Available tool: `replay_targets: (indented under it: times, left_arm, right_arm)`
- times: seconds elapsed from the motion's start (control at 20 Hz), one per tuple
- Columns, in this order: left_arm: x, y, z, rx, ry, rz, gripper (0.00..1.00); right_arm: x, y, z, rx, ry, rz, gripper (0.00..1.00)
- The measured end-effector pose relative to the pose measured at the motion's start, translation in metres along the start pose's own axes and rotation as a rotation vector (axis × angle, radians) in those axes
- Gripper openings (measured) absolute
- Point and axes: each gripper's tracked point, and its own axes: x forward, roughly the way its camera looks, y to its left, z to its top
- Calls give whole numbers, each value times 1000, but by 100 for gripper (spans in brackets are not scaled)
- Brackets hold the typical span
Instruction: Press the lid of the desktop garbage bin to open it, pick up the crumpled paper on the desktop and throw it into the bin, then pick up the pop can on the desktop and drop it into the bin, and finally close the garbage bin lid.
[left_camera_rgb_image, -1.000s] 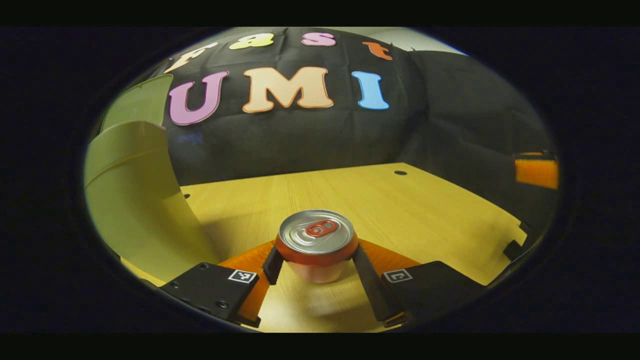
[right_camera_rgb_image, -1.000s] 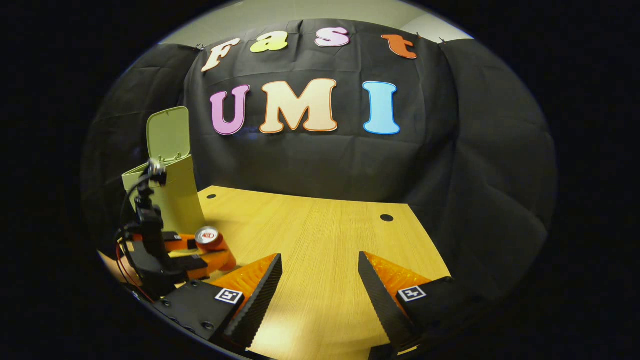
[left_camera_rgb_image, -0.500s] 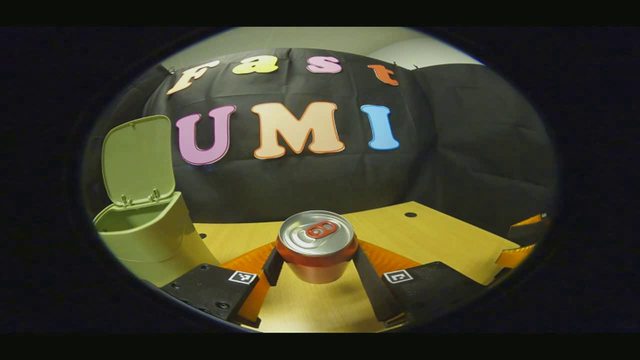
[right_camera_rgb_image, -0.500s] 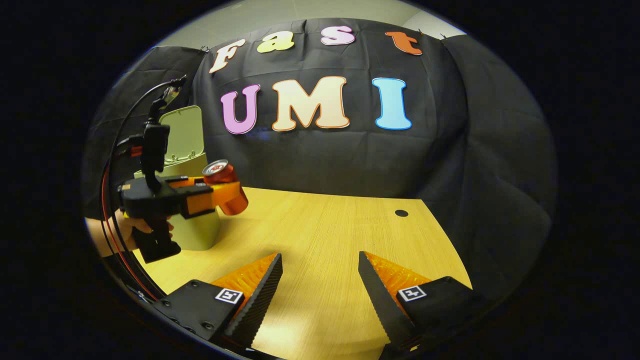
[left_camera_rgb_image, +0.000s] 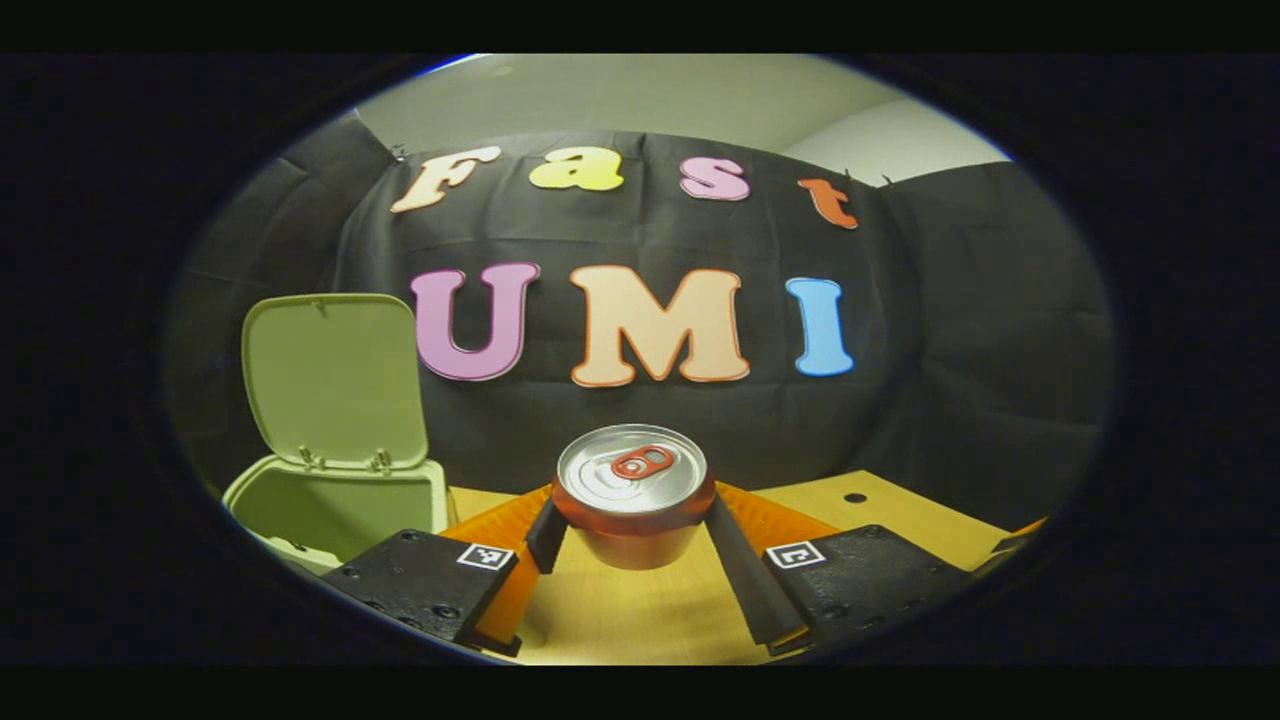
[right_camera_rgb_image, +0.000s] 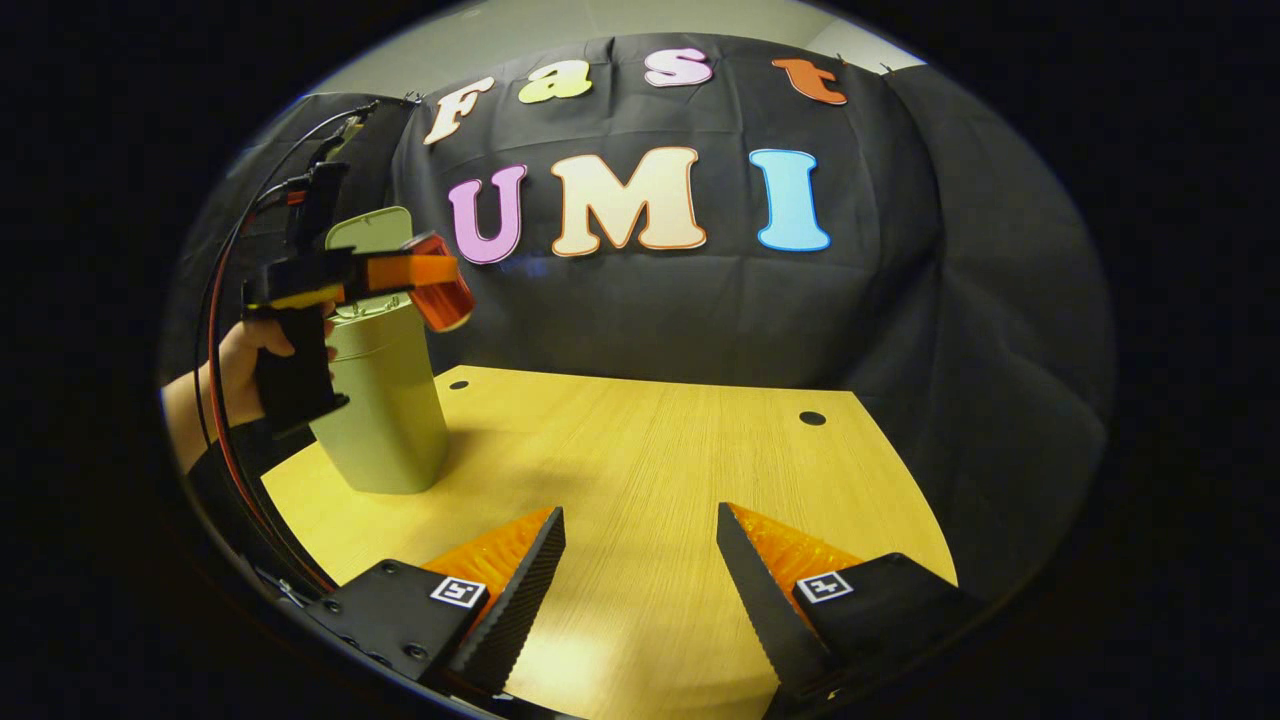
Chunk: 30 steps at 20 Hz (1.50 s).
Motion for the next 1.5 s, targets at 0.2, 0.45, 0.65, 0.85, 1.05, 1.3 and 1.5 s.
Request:
replay_targets:
  times: [0.2, 0.45, 0.65, 0.85, 1.05, 1.3, 1.5]
  left_arm:
    - [-7, 39, 24, -2, -40, 81, 76]
    - [-21, 100, 27, 16, -46, 201, 75]
    - [-37, 154, 10, 17, -13, 308, 76]
    - [-48, 180, 3, 16, -15, 374, 81]
    - [-49, 188, 33, 36, -67, 392, 95]
    - [-42, 195, 93, 41, -144, 375, 95]
    - [-32, 205, 128, 71, -195, 365, 95]
  right_arm:
    - [3, 1, 1, 5, -5, 9, 96]
    - [9, 8, -10, 17, 20, 27, 96]
    - [15, 20, -9, 12, 27, 50, 96]
    - [17, 25, -4, 3, 25, 54, 96]
    - [19, 31, 3, 8, 9, 61, 96]
    - [20, 34, 2, 13, 1, 41, 96]
    - [19, 40, -5, 64, 1, 12, 96]
